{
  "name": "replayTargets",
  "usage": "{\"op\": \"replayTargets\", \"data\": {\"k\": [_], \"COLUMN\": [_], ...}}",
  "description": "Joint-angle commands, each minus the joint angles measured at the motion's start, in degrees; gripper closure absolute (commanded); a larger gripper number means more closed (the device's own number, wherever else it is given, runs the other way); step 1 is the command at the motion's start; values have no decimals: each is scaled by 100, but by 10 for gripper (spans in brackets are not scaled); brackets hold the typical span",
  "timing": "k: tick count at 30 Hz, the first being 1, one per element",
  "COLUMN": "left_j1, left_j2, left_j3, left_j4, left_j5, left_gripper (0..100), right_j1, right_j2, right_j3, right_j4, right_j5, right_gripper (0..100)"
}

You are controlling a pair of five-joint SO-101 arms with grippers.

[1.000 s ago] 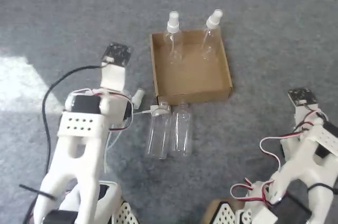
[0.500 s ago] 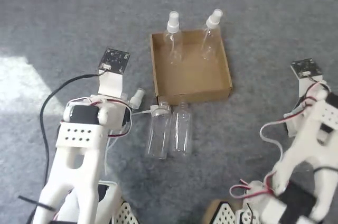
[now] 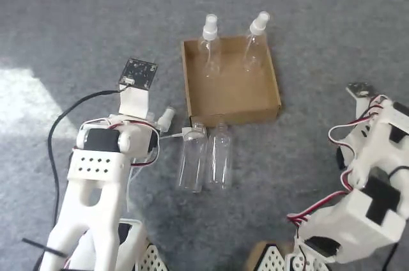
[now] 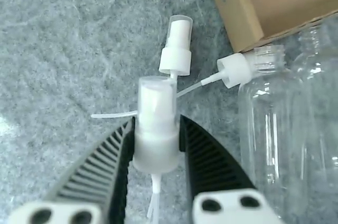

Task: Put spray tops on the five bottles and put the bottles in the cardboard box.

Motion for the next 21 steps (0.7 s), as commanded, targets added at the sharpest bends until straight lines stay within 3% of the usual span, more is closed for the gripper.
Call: {"op": "replayTargets", "data": {"k": [1,10,14,21], "left_j1": [9,0,0,0], "left_j2": [-202,-167,-167,-211], "left_j3": [-40,-31,-31,-470], "left_j4": [-132,-132,-132,-97], "left_j5": [26,18,18,9], "left_gripper": [991,991,991,991], "right_j1": [31,4,-13,-497], "right_j2": [92,110,101,-1086], "right_j3": [-352,-352,-756,-1749], "right_j4": [-4,-435,-207,699], "right_j5": [-18,193,571,-255], "right_gripper": [776,997,994,994]}}
